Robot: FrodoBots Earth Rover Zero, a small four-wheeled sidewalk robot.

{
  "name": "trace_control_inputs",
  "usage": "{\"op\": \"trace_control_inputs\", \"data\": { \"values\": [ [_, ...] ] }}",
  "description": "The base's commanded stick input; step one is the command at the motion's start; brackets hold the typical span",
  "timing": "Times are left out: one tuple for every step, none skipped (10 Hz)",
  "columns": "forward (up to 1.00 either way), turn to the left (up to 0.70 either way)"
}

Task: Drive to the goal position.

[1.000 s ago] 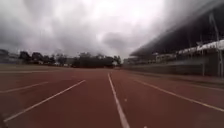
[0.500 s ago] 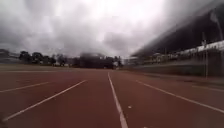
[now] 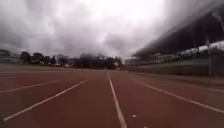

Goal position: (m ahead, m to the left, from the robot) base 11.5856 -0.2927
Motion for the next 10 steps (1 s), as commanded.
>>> {"op": "trace_control_inputs", "data": {
  "values": [
    [0.67,0.00],
    [0.67,0.00],
    [0.67,0.00],
    [0.67,0.00],
    [0.67,0.00],
    [0.67,0.00],
    [0.67,0.00],
    [0.67,0.00],
    [0.67,0.00],
    [0.67,0.00]
  ]
}}
